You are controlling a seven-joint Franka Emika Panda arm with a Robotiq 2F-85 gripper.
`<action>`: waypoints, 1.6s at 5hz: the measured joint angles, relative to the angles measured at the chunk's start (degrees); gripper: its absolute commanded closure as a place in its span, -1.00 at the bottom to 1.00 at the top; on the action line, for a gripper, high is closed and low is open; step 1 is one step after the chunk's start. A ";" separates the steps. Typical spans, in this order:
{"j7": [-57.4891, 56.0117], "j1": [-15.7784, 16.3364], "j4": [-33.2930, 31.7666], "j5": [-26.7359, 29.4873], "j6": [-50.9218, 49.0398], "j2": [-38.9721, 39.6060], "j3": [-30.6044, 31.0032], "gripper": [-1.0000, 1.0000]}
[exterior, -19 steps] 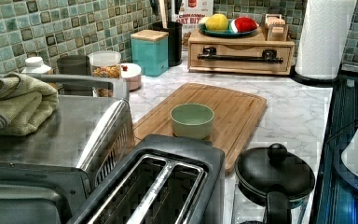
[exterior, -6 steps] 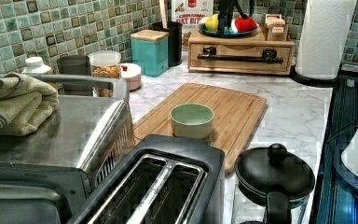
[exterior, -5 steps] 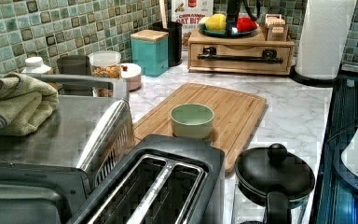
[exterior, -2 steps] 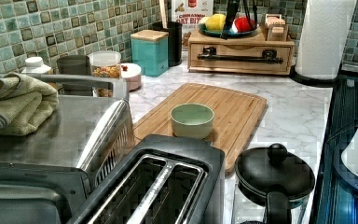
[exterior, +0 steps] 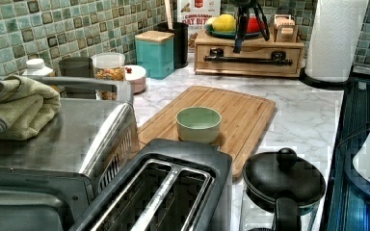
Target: Open the drawer.
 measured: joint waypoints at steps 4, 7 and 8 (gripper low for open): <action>0.06 -0.15 -2.35 -0.15 6.60 4.55 -0.06 -1.00; 0.06 -1.23 -0.22 0.93 5.60 9.90 0.14 -1.00; 0.00 -2.00 -0.22 0.94 4.70 10.67 0.17 -1.00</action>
